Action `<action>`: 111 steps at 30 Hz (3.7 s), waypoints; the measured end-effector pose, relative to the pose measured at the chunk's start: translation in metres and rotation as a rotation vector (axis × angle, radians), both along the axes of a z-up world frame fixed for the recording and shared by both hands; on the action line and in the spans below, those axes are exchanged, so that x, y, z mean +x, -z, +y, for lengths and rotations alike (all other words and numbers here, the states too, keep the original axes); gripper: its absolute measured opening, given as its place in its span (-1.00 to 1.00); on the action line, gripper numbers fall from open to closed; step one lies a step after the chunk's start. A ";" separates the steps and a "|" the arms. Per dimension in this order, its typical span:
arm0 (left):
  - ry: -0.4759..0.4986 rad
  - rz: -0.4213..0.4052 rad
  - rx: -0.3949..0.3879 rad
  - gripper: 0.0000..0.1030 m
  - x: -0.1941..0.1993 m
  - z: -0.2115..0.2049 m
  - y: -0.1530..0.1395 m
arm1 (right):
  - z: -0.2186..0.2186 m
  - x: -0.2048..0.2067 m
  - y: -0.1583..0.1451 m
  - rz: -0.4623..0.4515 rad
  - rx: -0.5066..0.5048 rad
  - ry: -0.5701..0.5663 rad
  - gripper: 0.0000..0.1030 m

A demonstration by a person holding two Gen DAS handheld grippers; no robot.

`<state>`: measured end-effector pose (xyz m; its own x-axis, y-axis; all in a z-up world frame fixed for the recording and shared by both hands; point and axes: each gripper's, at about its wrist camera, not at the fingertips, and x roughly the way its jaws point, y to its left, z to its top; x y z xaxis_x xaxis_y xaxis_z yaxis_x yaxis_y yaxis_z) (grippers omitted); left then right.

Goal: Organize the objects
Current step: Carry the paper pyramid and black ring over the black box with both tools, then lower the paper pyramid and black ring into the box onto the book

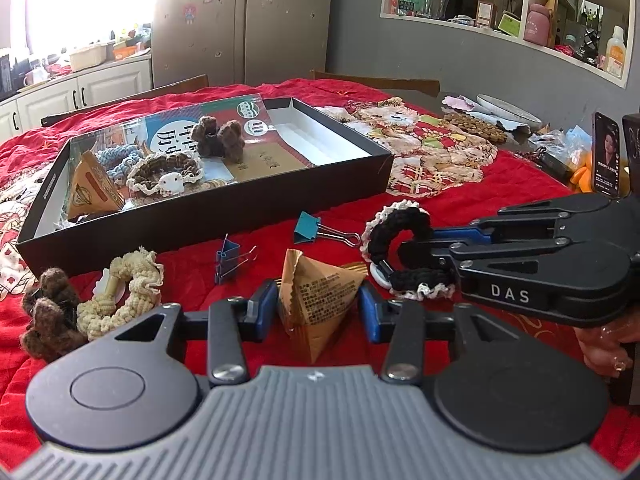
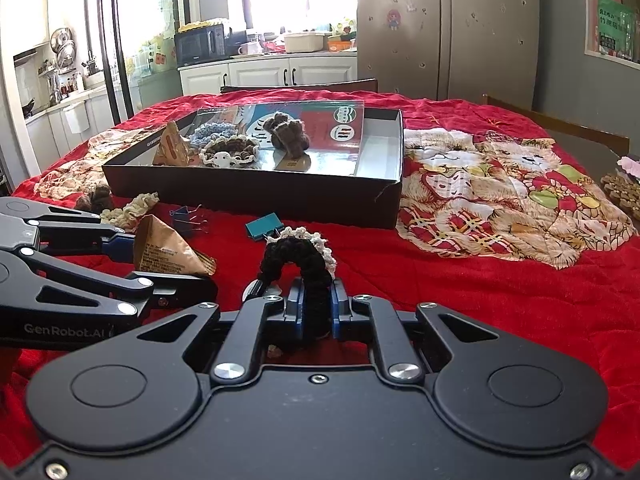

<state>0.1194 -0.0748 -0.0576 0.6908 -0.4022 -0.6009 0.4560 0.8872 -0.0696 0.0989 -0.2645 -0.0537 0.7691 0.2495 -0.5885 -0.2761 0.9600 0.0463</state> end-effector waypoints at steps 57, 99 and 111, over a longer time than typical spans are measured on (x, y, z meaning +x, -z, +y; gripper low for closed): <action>-0.163 -0.160 -0.052 -0.09 0.067 0.049 -0.084 | 0.043 0.060 -0.097 -0.211 -0.076 -0.042 -0.77; -0.303 -0.081 -0.024 -0.09 0.151 0.064 -0.040 | 0.042 0.175 -0.036 -0.092 0.000 0.082 -0.77; -0.294 -0.085 0.013 -0.09 0.157 0.057 -0.030 | 0.040 0.188 -0.021 -0.054 0.017 0.102 -0.77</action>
